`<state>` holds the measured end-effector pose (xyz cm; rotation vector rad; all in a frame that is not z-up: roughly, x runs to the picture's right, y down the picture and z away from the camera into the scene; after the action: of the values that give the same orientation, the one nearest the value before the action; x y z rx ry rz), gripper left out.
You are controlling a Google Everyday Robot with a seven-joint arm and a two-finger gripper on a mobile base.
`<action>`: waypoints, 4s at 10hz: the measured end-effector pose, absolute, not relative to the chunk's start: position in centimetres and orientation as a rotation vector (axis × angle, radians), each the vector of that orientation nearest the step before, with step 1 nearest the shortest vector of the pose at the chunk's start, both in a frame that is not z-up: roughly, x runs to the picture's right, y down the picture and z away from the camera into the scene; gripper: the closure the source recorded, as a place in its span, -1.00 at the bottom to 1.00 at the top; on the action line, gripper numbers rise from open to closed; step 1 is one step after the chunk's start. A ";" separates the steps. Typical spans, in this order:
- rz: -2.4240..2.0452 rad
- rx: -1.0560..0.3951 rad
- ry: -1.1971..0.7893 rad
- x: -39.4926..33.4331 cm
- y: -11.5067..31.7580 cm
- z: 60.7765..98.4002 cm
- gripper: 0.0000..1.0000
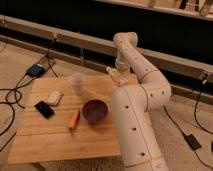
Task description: Place the bottle in the ceramic bowl
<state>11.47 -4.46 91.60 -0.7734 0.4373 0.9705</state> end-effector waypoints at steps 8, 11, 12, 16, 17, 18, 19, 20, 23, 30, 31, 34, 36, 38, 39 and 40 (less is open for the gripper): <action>0.879 -0.708 0.445 9.1 -0.4 88.5 1.00; 0.811 -0.675 0.437 7.1 1.6 86.9 1.00; 0.800 -0.668 0.430 6.5 1.9 86.4 1.00; 0.758 -0.663 0.386 3.8 3.3 83.9 1.00; 0.746 -0.663 0.374 3.2 3.7 83.4 1.00; 0.733 -0.653 0.365 2.8 3.9 83.1 1.00; 0.713 -0.632 0.357 2.3 4.2 83.0 1.00; 0.689 -0.606 0.348 1.7 4.6 83.1 1.00; 0.651 -0.585 0.338 0.1 6.4 83.1 1.00; 0.647 -0.590 0.286 -3.0 8.3 82.3 1.00; 0.651 -0.585 0.282 -3.2 8.4 82.4 1.00; 0.677 -0.555 0.260 -3.8 8.3 82.9 1.00; 0.712 -0.542 0.251 -4.2 8.4 83.0 1.00; 0.742 -0.543 0.248 -4.4 8.9 83.0 1.00; 0.755 -0.550 0.246 -4.6 9.3 82.8 1.00; 0.771 -0.559 0.246 -4.7 9.7 82.6 1.00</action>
<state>-4.73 9.71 82.60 -0.5586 0.2456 0.7712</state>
